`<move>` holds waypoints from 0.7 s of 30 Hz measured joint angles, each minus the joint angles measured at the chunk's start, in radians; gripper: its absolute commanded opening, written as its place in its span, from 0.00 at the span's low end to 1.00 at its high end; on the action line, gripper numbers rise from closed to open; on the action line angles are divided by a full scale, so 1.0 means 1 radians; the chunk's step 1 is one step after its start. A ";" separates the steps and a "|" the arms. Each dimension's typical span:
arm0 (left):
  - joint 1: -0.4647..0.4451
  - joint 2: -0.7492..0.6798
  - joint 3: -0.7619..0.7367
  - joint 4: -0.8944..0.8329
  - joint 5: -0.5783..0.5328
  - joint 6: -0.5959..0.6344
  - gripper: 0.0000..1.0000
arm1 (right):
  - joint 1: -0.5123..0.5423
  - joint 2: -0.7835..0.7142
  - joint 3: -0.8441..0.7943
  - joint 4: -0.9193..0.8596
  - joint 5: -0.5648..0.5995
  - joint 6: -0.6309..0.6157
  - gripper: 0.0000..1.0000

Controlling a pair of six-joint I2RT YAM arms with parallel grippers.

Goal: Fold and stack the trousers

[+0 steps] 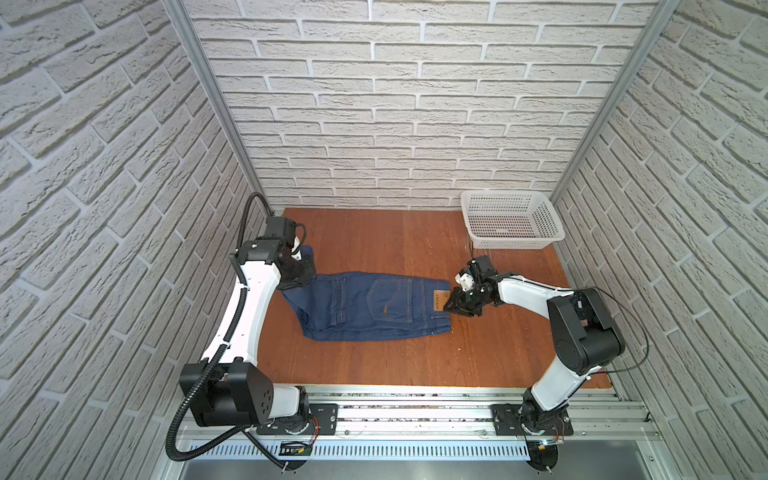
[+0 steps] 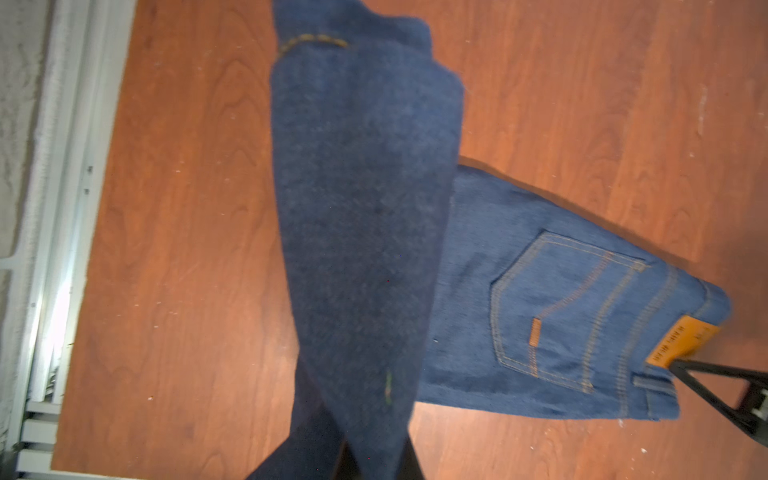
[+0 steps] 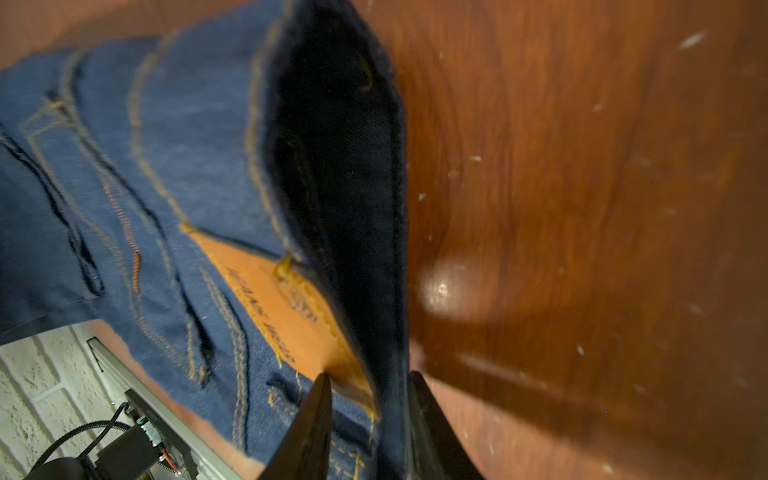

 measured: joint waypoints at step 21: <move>-0.393 0.099 0.003 0.156 0.027 -0.186 0.00 | 0.061 0.028 -0.023 0.113 -0.019 0.018 0.13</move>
